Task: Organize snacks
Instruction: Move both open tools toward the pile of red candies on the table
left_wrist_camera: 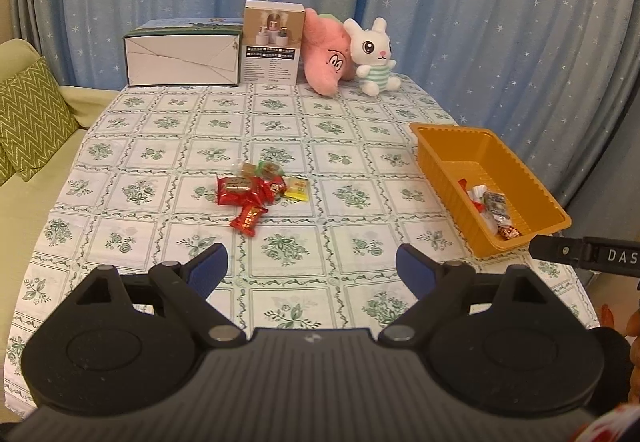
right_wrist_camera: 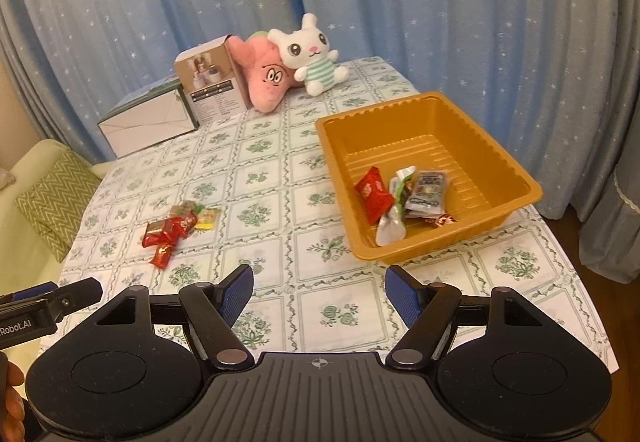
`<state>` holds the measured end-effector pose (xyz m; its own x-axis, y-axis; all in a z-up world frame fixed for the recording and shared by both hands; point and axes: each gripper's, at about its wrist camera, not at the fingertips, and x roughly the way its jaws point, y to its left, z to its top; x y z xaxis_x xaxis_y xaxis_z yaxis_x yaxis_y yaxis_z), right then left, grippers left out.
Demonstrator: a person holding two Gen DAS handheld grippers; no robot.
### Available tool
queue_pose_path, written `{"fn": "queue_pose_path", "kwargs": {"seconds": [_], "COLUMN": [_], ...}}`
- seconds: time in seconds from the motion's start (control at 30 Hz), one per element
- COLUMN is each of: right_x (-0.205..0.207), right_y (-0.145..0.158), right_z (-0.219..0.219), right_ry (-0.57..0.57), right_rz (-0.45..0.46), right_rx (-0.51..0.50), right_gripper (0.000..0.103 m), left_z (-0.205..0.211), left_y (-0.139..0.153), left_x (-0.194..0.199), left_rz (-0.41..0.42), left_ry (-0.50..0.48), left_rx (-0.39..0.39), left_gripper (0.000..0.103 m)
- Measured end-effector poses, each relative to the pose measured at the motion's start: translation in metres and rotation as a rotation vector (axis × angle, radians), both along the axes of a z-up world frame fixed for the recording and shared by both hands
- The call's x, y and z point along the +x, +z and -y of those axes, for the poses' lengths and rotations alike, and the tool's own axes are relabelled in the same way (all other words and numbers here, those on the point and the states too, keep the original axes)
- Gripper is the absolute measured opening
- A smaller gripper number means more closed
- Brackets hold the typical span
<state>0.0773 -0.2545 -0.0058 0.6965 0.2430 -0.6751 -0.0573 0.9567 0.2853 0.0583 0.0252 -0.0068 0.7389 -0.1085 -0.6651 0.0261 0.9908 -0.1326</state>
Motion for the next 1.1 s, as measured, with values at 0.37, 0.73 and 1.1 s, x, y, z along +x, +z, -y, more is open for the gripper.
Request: {"fn": "queue_pose_path", "kwargs": {"seconds": [0.37,0.73,1.1], "right_x": [0.021,0.063,0.112], "right_y": [-0.005,-0.022,-0.059], "right_z": [-0.033,-0.066,-0.096], "right_ry": [0.065,0.109,0.134], "right_rz": [0.008,0.04,0.0], "right_rx": [-0.005,-0.013,-0.018], "right_gripper": [0.073,0.073,0.072], "left_z": [-0.019,-0.036,-0.051], "left_y": [-0.012,-0.044,-0.085], "left_x": [0.017,0.06,0.119], "left_rz": [-0.02,-0.058,-0.101], "left_ry": [0.017,-0.045,-0.164], "left_rx": [0.01,0.094,0.126], "left_gripper": [0.09,0.085,0.063]}}
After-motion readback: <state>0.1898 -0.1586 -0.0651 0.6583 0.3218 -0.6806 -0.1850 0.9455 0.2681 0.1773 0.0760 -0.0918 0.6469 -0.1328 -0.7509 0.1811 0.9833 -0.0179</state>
